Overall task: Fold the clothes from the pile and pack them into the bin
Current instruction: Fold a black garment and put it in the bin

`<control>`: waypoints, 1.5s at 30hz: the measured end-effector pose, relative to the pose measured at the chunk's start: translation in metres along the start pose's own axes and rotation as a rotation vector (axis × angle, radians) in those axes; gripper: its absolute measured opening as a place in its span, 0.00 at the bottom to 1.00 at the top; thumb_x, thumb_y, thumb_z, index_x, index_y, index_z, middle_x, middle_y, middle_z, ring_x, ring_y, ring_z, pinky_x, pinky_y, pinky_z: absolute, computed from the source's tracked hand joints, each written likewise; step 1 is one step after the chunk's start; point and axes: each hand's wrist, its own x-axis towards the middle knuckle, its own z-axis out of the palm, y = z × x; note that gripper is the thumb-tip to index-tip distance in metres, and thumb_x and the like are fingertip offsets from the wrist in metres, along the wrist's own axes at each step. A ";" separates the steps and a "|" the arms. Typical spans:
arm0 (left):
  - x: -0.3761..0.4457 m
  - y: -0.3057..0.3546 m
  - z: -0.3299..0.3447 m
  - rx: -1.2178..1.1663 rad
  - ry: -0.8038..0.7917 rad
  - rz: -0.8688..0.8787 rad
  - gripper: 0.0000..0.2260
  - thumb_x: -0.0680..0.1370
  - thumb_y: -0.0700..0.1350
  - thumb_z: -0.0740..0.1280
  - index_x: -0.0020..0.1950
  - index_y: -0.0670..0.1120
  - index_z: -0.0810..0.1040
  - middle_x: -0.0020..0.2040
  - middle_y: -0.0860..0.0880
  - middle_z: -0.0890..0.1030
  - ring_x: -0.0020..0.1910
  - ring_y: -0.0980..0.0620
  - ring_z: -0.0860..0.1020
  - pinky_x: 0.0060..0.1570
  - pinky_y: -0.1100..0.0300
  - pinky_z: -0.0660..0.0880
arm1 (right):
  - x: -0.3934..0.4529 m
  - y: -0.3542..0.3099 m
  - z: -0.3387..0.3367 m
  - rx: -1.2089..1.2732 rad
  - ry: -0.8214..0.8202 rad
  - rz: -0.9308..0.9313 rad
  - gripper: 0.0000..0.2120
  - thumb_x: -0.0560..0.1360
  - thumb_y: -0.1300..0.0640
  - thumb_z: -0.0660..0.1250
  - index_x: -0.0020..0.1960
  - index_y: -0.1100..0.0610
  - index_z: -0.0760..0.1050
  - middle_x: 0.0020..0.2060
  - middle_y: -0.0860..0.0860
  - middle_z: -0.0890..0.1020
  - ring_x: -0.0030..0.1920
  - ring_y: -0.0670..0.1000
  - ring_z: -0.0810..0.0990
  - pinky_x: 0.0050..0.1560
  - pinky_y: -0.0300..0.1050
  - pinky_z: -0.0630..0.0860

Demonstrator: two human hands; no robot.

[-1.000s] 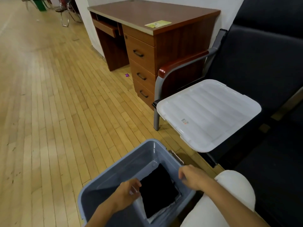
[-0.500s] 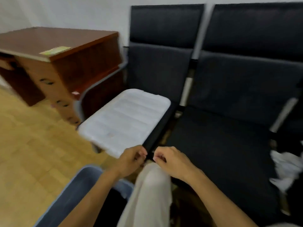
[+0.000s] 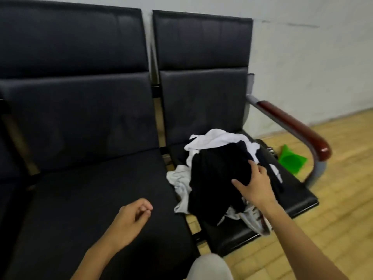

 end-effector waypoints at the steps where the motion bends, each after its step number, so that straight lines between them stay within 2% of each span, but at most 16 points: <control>1: 0.004 0.000 0.008 -0.008 -0.011 -0.008 0.08 0.79 0.43 0.67 0.48 0.57 0.78 0.44 0.53 0.81 0.43 0.57 0.80 0.45 0.61 0.78 | 0.008 0.005 -0.002 0.150 -0.022 0.068 0.45 0.71 0.44 0.76 0.78 0.57 0.56 0.73 0.60 0.62 0.71 0.64 0.66 0.69 0.57 0.68; 3: 0.008 -0.003 0.022 0.019 -0.026 0.006 0.08 0.80 0.43 0.67 0.47 0.57 0.78 0.42 0.53 0.81 0.42 0.59 0.79 0.43 0.63 0.77 | 0.021 0.010 -0.002 0.345 0.062 0.117 0.43 0.69 0.43 0.76 0.76 0.56 0.61 0.70 0.58 0.69 0.69 0.59 0.71 0.69 0.56 0.71; 6: 0.005 0.004 0.030 0.078 -0.076 0.088 0.06 0.80 0.45 0.66 0.48 0.57 0.77 0.44 0.59 0.79 0.43 0.61 0.78 0.38 0.67 0.74 | 0.024 0.000 -0.002 0.277 0.098 -0.054 0.11 0.74 0.47 0.73 0.49 0.53 0.77 0.42 0.48 0.83 0.43 0.42 0.81 0.44 0.46 0.78; 9: 0.002 0.018 0.024 0.035 -0.103 0.156 0.06 0.80 0.47 0.65 0.49 0.58 0.77 0.48 0.64 0.77 0.41 0.59 0.77 0.37 0.67 0.73 | 0.018 -0.028 0.000 0.100 0.195 -0.270 0.17 0.78 0.51 0.68 0.34 0.54 0.70 0.27 0.46 0.72 0.29 0.46 0.73 0.32 0.42 0.64; 12: -0.007 0.020 0.009 0.026 -0.080 0.172 0.05 0.80 0.48 0.65 0.51 0.59 0.76 0.46 0.61 0.78 0.44 0.59 0.78 0.41 0.64 0.76 | 0.004 -0.075 -0.004 -0.122 0.318 -0.485 0.17 0.80 0.54 0.65 0.33 0.53 0.67 0.28 0.44 0.69 0.32 0.50 0.73 0.33 0.43 0.61; 14: -0.016 0.020 -0.002 -0.037 -0.046 0.173 0.08 0.79 0.50 0.67 0.55 0.62 0.74 0.46 0.59 0.78 0.48 0.61 0.78 0.46 0.62 0.77 | -0.012 -0.116 -0.012 -0.033 0.344 -0.532 0.16 0.80 0.55 0.65 0.35 0.56 0.71 0.27 0.46 0.72 0.31 0.48 0.73 0.31 0.40 0.63; 18: -0.041 0.023 -0.027 -0.295 0.047 0.200 0.29 0.73 0.54 0.74 0.68 0.69 0.62 0.58 0.63 0.74 0.59 0.62 0.74 0.55 0.63 0.74 | -0.048 -0.207 -0.038 0.491 0.305 -0.460 0.17 0.81 0.55 0.63 0.36 0.62 0.70 0.29 0.54 0.73 0.31 0.42 0.70 0.33 0.31 0.66; 21: -0.058 0.024 -0.043 -0.493 0.095 0.174 0.44 0.67 0.58 0.78 0.75 0.66 0.54 0.70 0.65 0.67 0.67 0.61 0.71 0.62 0.60 0.74 | -0.067 -0.265 -0.055 0.960 0.025 -0.297 0.13 0.82 0.52 0.62 0.47 0.63 0.74 0.42 0.63 0.80 0.42 0.49 0.79 0.46 0.48 0.80; 23: -0.068 0.028 -0.055 -0.544 0.214 0.080 0.36 0.65 0.62 0.77 0.71 0.57 0.70 0.66 0.48 0.77 0.63 0.50 0.77 0.62 0.50 0.77 | -0.082 -0.290 -0.059 1.127 -0.188 -0.219 0.10 0.82 0.53 0.62 0.52 0.61 0.75 0.42 0.57 0.82 0.44 0.51 0.82 0.46 0.48 0.81; 26: -0.078 0.025 -0.081 -0.806 0.526 0.027 0.03 0.76 0.46 0.72 0.43 0.52 0.83 0.42 0.52 0.85 0.43 0.54 0.83 0.45 0.54 0.82 | -0.100 -0.304 -0.047 1.225 -0.286 -0.160 0.06 0.82 0.55 0.64 0.51 0.57 0.76 0.42 0.53 0.85 0.43 0.50 0.84 0.43 0.45 0.82; 28: -0.087 0.015 -0.101 -0.894 0.624 0.100 0.12 0.79 0.35 0.66 0.44 0.50 0.84 0.43 0.46 0.84 0.43 0.50 0.83 0.42 0.58 0.81 | -0.102 -0.301 -0.029 1.258 -0.287 -0.056 0.05 0.80 0.56 0.66 0.52 0.57 0.77 0.44 0.54 0.85 0.44 0.51 0.85 0.43 0.45 0.82; 31: -0.100 -0.005 -0.124 -0.718 0.788 0.158 0.11 0.79 0.30 0.63 0.47 0.45 0.81 0.46 0.41 0.81 0.45 0.52 0.81 0.42 0.67 0.77 | -0.095 -0.285 0.010 1.158 -0.268 0.108 0.13 0.78 0.55 0.69 0.60 0.58 0.73 0.50 0.55 0.84 0.48 0.52 0.84 0.44 0.45 0.81; 35: -0.099 -0.024 -0.130 -0.588 0.854 0.149 0.16 0.75 0.27 0.63 0.44 0.47 0.80 0.40 0.49 0.81 0.41 0.54 0.80 0.39 0.65 0.76 | -0.124 -0.267 0.073 0.622 -0.092 -0.348 0.24 0.71 0.45 0.73 0.63 0.48 0.69 0.58 0.48 0.78 0.57 0.48 0.78 0.57 0.49 0.77; 38: -0.092 -0.020 -0.128 -0.522 0.780 0.164 0.11 0.73 0.30 0.68 0.40 0.45 0.81 0.36 0.48 0.82 0.38 0.50 0.81 0.37 0.59 0.77 | -0.172 -0.275 0.102 0.626 -0.695 -0.624 0.33 0.67 0.46 0.77 0.69 0.44 0.69 0.60 0.39 0.79 0.63 0.41 0.77 0.64 0.42 0.74; 40: -0.088 -0.016 -0.127 -0.488 0.710 0.147 0.08 0.74 0.34 0.71 0.38 0.45 0.80 0.34 0.47 0.82 0.36 0.49 0.81 0.36 0.56 0.77 | -0.192 -0.278 0.119 0.645 -0.888 -0.642 0.34 0.67 0.54 0.79 0.68 0.39 0.69 0.58 0.39 0.81 0.61 0.41 0.78 0.62 0.39 0.75; 45: -0.097 -0.031 -0.141 -0.174 0.625 0.156 0.10 0.67 0.33 0.74 0.33 0.47 0.80 0.29 0.52 0.80 0.29 0.58 0.76 0.31 0.56 0.73 | -0.175 -0.257 0.145 0.490 -0.298 -0.705 0.14 0.69 0.64 0.69 0.48 0.47 0.81 0.37 0.43 0.83 0.39 0.40 0.82 0.40 0.41 0.78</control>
